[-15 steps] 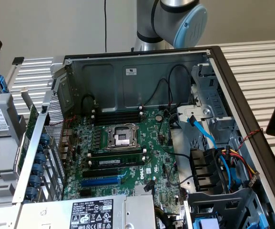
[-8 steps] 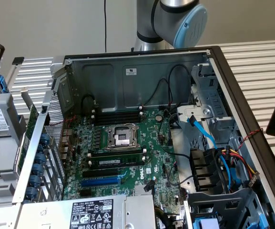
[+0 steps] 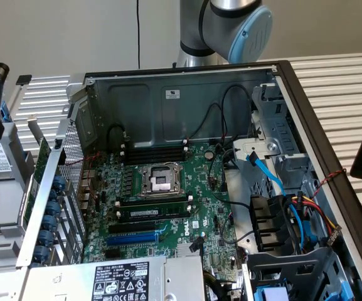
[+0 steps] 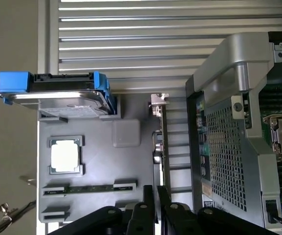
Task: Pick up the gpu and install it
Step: 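Pick up the gpu and move the gpu toward the slot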
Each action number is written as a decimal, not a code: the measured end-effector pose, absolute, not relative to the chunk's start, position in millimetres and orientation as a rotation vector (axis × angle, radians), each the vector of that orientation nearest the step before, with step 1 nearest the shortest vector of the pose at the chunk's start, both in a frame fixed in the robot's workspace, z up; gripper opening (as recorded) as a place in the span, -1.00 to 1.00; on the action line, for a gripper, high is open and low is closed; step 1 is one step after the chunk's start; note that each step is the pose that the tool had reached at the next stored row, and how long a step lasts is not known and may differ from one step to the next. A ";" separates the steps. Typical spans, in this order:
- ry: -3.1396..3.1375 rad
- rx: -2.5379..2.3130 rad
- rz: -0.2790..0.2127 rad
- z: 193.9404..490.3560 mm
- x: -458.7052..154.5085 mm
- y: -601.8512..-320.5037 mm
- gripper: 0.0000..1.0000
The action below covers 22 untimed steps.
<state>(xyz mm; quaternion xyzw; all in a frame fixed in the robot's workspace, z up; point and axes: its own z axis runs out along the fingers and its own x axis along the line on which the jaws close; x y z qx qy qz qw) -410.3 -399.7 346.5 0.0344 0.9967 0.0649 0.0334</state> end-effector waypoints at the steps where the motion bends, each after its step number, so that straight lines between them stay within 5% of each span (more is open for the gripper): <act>1: 3.066 0.106 0.199 346.1 -410.4 -399.7 -0.65; 4: 3.062 0.105 0.199 343.9 -410.5 -399.7 -0.28; 7: 3.051 0.104 0.199 340.7 -410.6 -399.7 -0.15; 22: 3.022 0.109 0.223 319.6 -414.1 -418.6 -0.15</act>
